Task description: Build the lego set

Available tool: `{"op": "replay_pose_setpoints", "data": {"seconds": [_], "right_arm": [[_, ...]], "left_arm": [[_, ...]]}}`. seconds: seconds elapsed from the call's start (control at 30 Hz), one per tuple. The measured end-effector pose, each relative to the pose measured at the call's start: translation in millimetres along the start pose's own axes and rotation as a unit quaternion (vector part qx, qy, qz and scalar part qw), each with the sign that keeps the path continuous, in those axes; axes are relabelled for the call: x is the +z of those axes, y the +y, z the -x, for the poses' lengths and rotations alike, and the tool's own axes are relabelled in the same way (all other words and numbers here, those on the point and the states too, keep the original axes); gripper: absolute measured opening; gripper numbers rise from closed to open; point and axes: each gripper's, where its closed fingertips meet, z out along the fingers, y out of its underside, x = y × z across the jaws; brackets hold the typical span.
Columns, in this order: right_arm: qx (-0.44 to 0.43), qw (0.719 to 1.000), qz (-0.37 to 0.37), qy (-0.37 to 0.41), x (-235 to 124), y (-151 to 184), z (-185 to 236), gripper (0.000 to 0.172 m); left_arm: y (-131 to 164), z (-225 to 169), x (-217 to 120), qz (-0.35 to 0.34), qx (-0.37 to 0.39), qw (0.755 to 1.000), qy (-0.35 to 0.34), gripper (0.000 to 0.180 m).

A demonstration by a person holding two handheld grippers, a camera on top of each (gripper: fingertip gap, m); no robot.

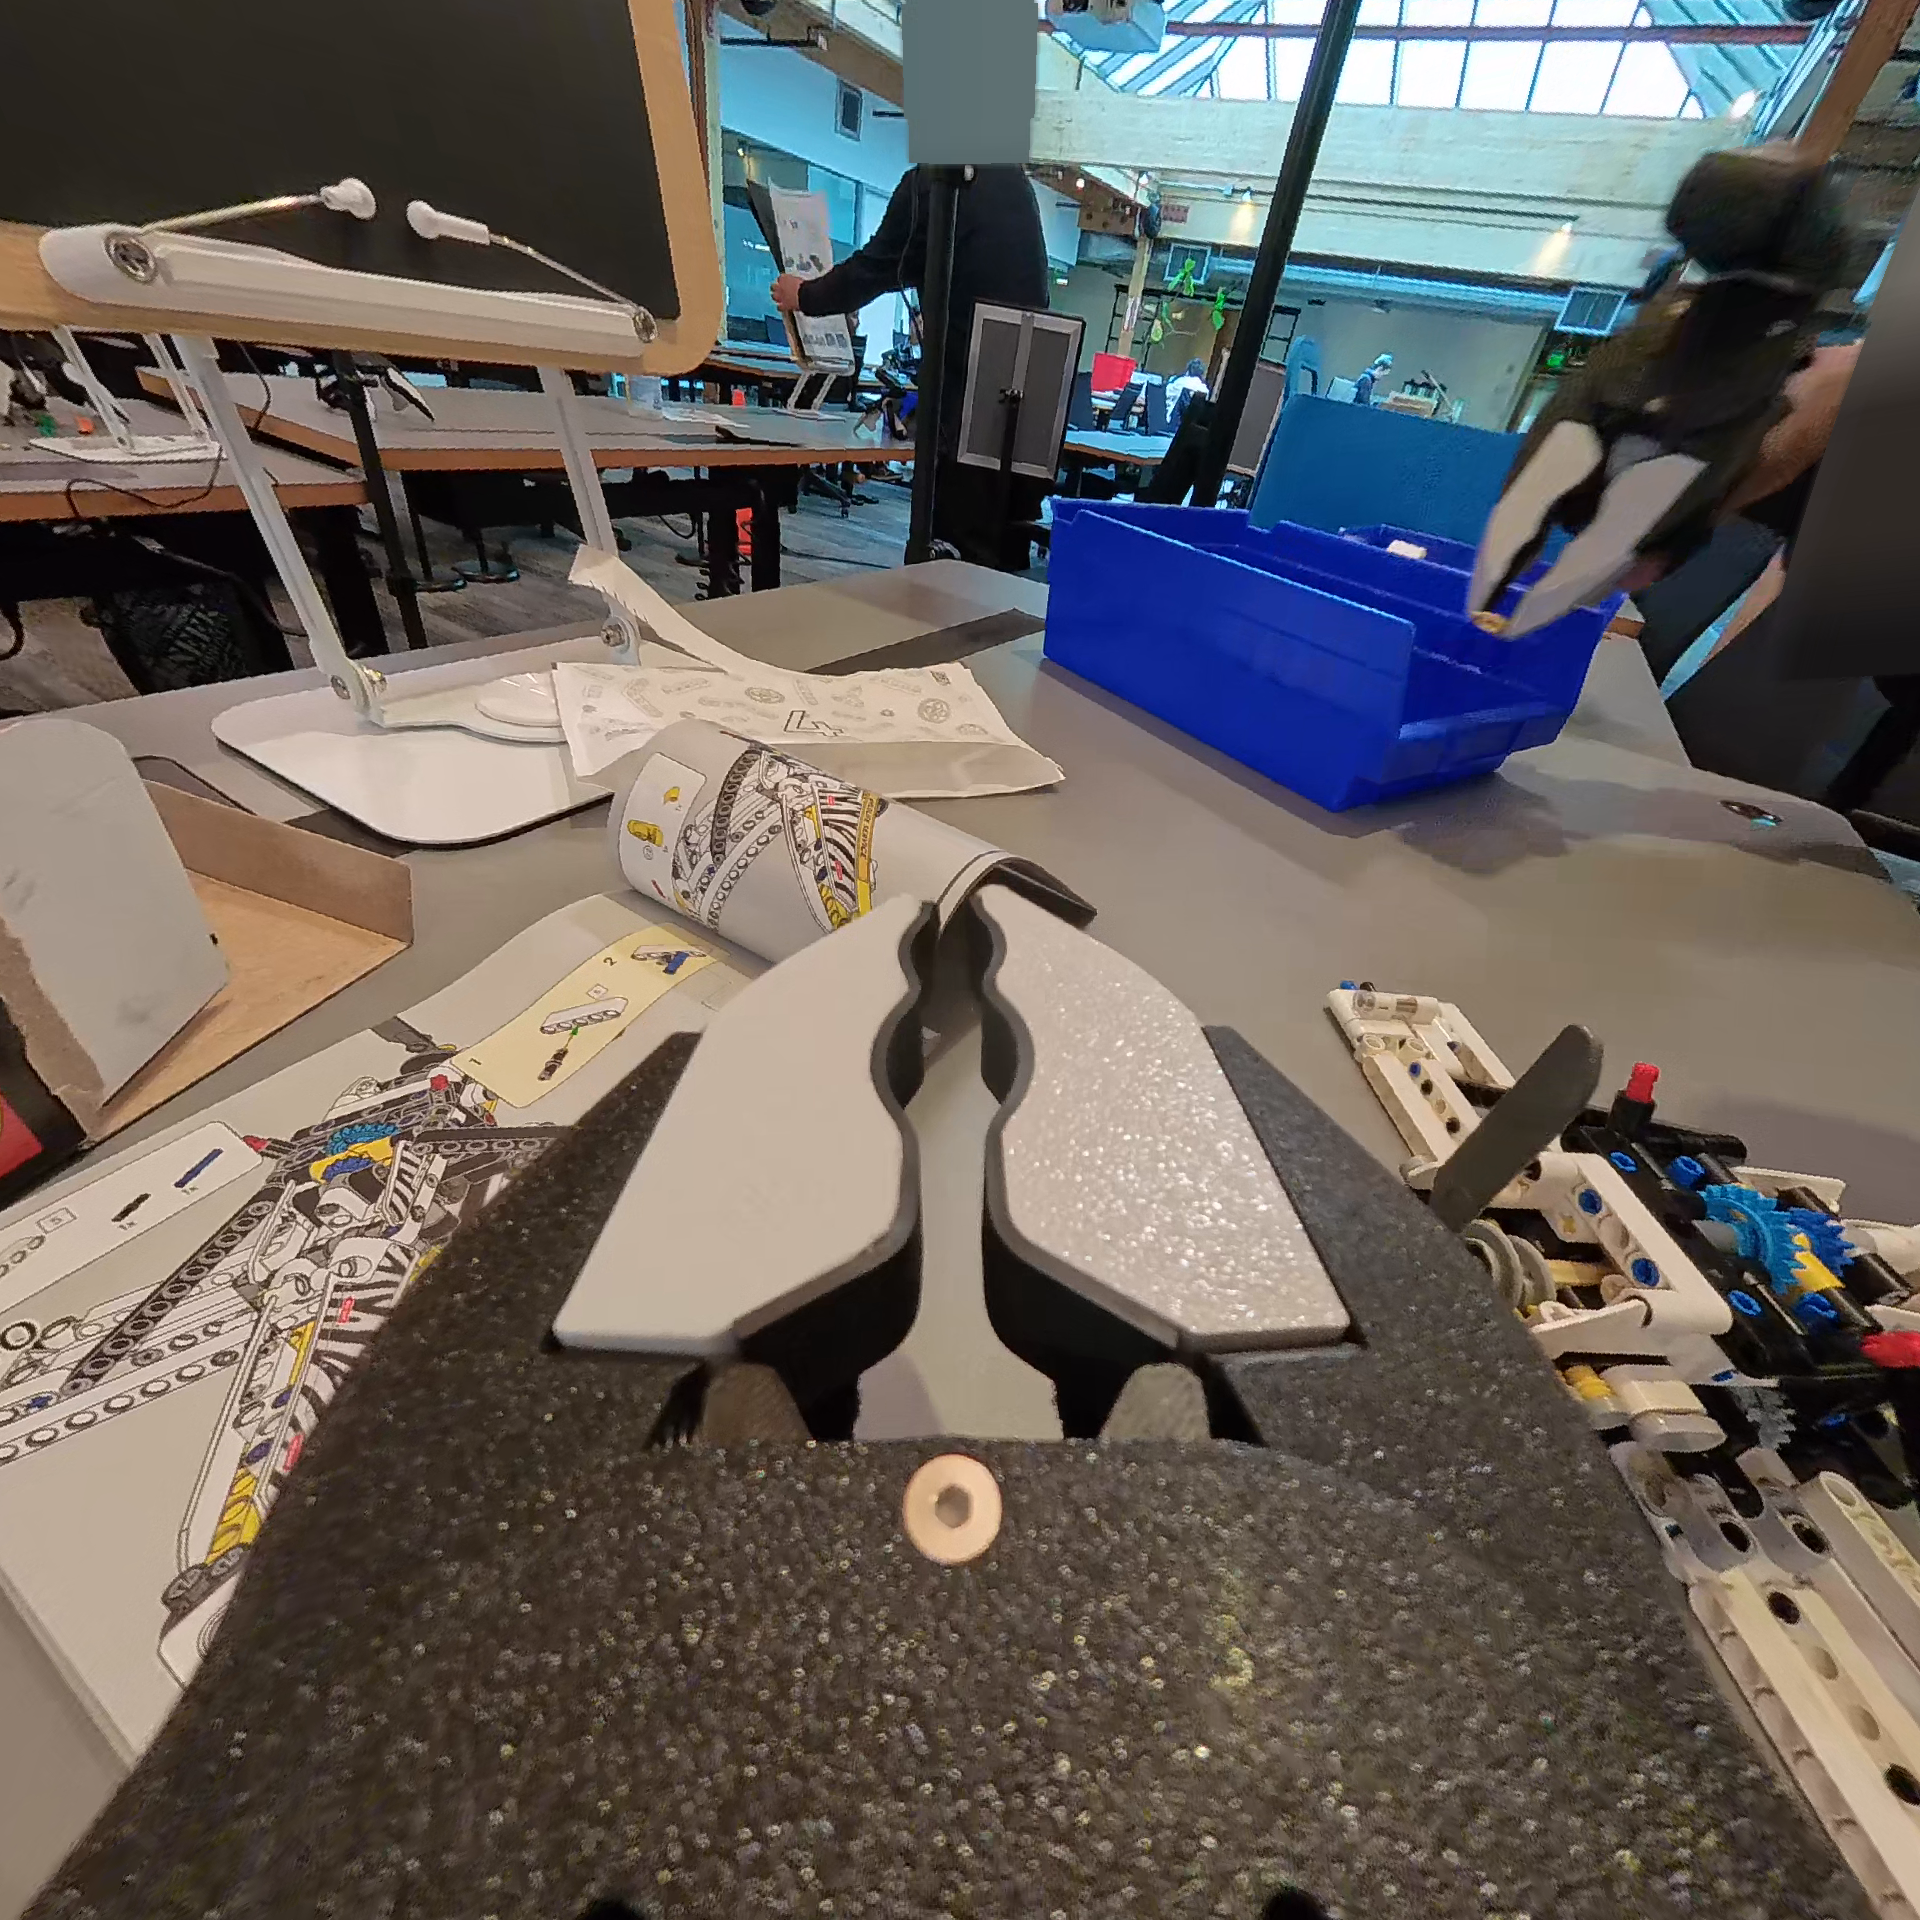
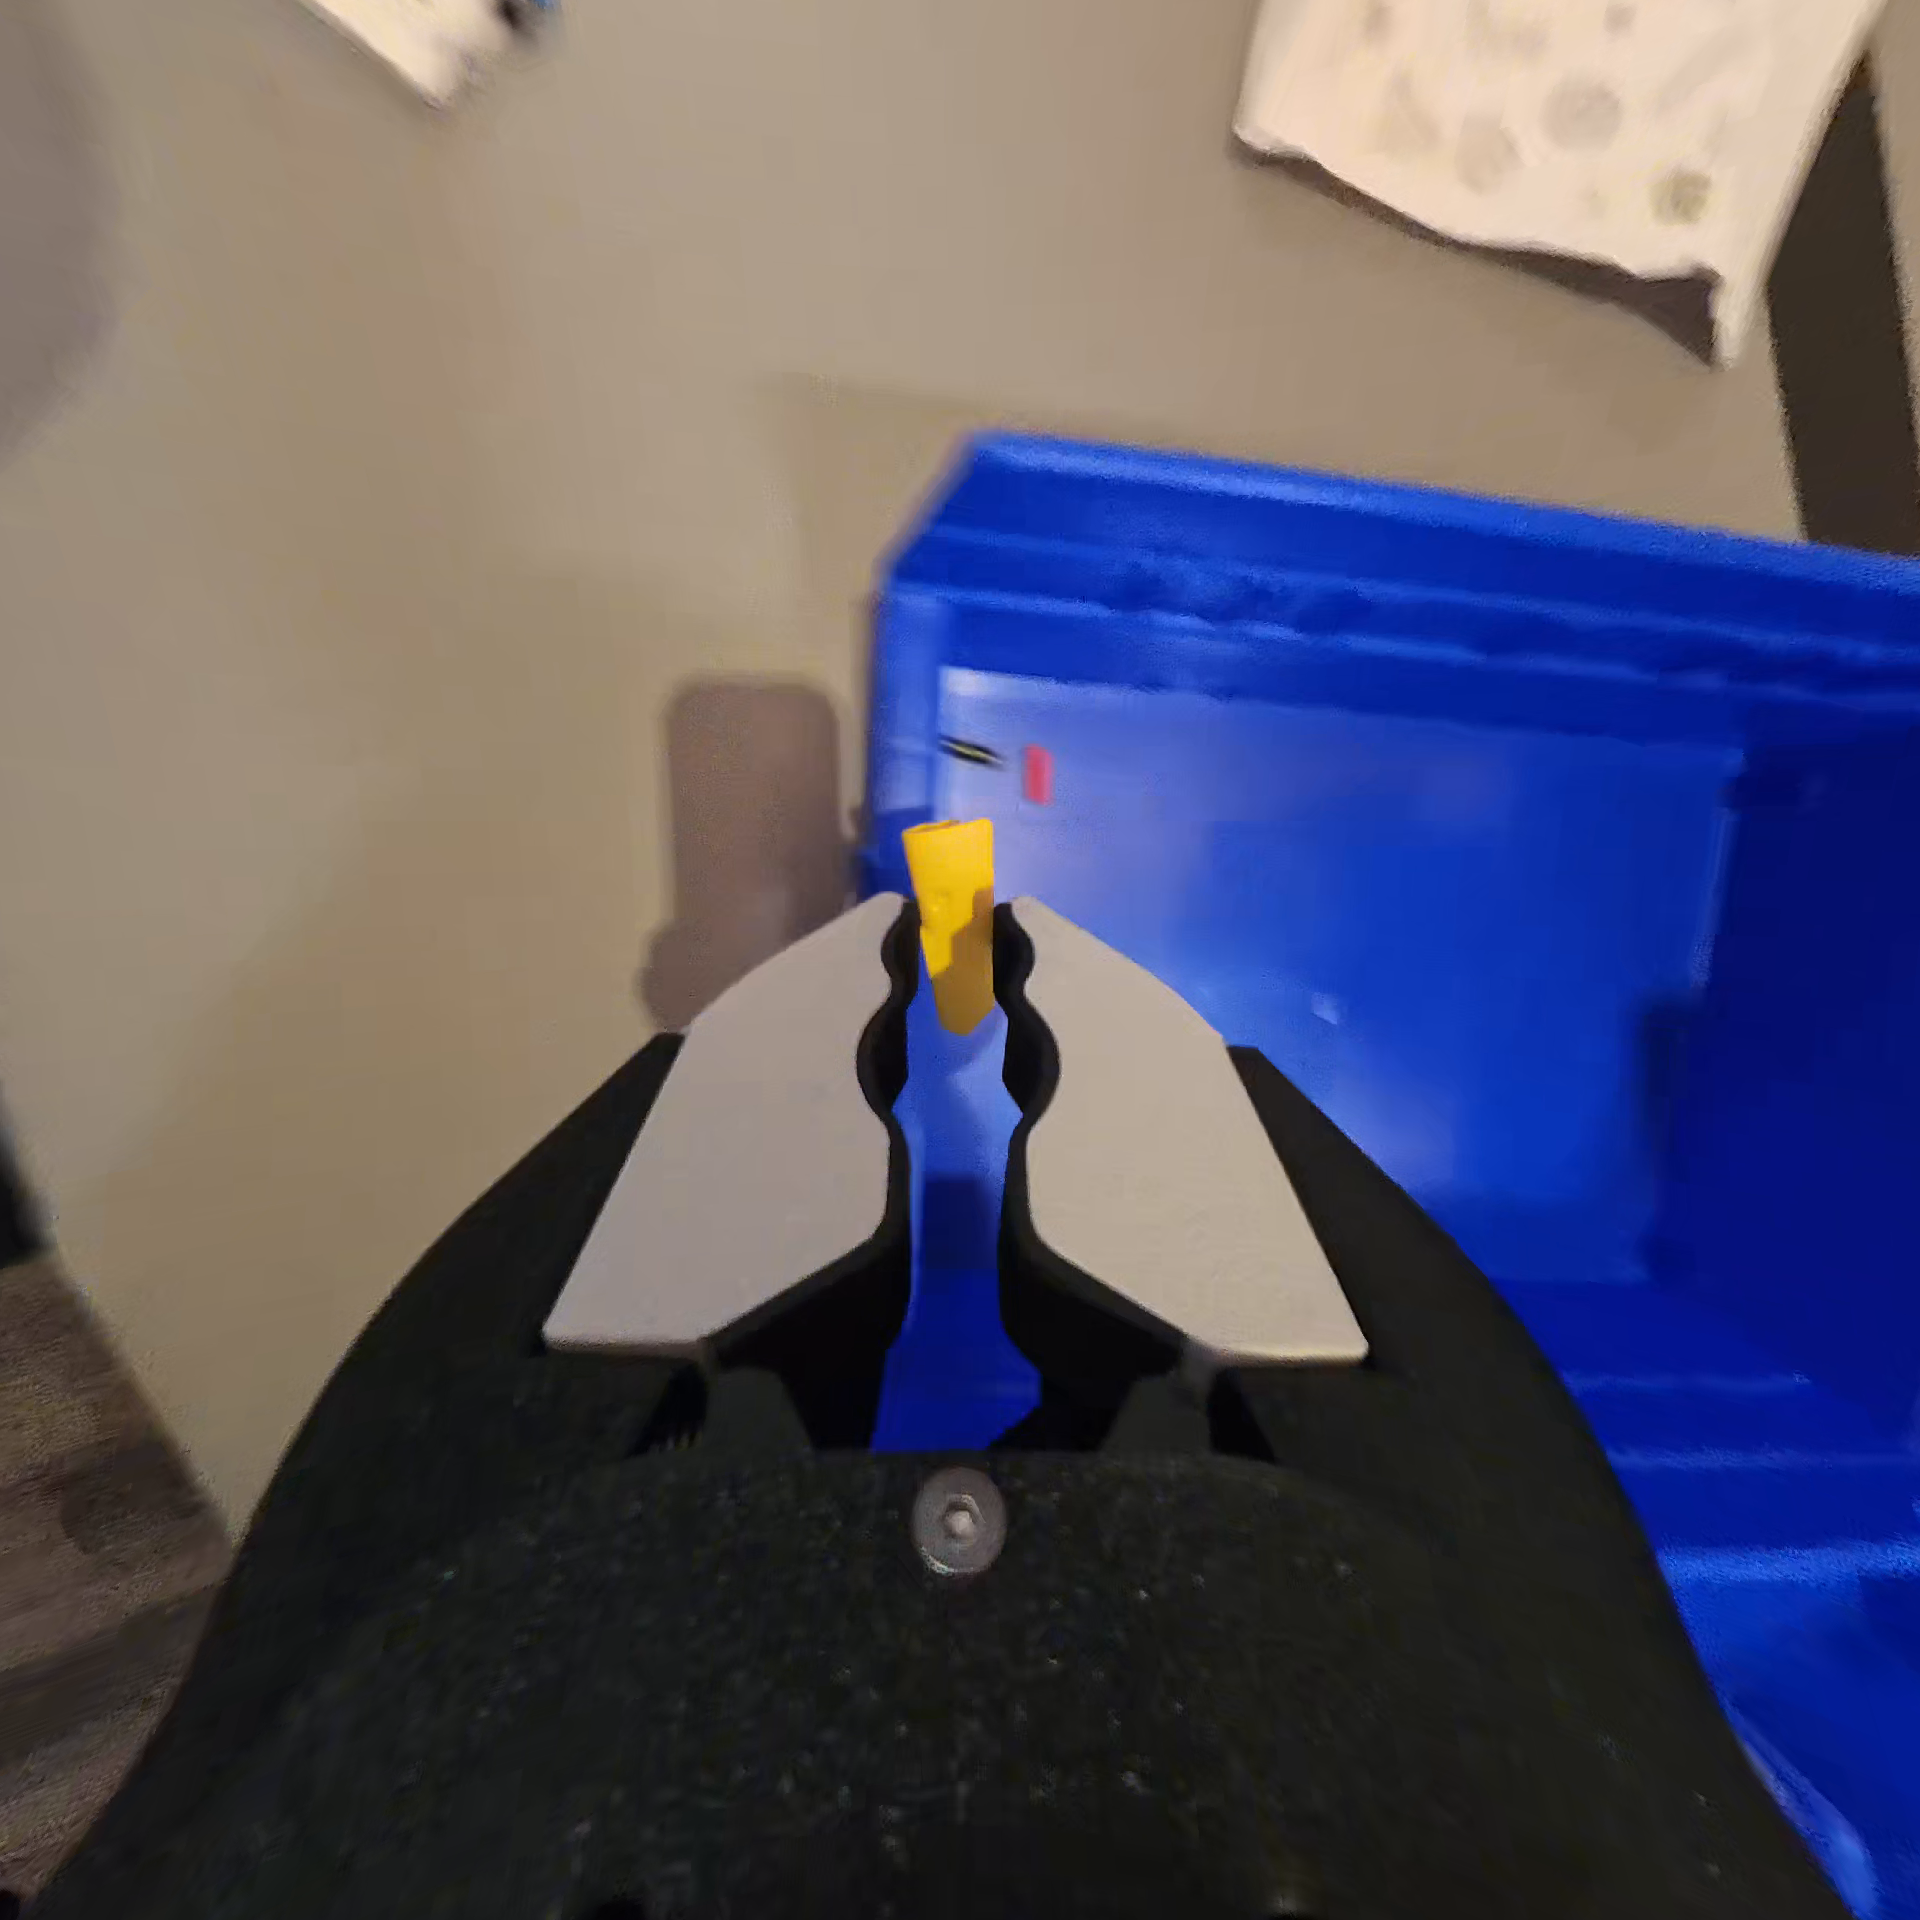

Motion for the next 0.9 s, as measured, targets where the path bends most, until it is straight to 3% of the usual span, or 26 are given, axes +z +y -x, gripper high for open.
{"op": "replay_pose_setpoints", "data": {"seconds": [0.03, 0.23, 0.33, 0.43, 0.5, 0.67, 0.8, 0.9], "right_arm": [[0.0, 1.0, -0.012, -0.016, 0, -8, 19, 0.013], [0.048, 0.991, -0.048, -0.119, 59, -42, 113, 0.014], [0.041, 0.994, -0.013, -0.099, 96, -32, 127, 0.014], [0.056, 0.993, -0.036, -0.098, 102, -39, 131, 0.016], [0.051, 0.993, -0.037, -0.097, 98, -38, 131, 0.026], [0.043, 0.994, -0.056, -0.085, 53, -36, 107, 0.033], [0.009, 0.998, -0.059, -0.015, 10, -24, 46, 0.03], [-0.036, 0.999, -0.023, 0.012, 7, -4, 0, 0.029]], "left_arm": [[1, 0, 1, 0.003, -0.001, 1.0, 0.0, 0.005], [2, -2, 1, 0.006, 0.01, 1.0, 0.0, 0.005], [1, -4, 0, 0.004, 0.013, 1.0, 0.001, 0.005], [1, -4, -1, 0.002, 0.012, 1.0, 0.002, 0.005], [1, -3, 0, 0.003, 0.009, 1.0, 0.004, 0.005], [1, -3, 0, 0.004, 0.004, 1.0, 0.005, 0.005], [2, -1, 0, 0.007, -0.002, 1.0, 0.004, 0.005], [3, 1, 1, 0.009, -0.007, 1.0, 0.001, 0.005]]}}
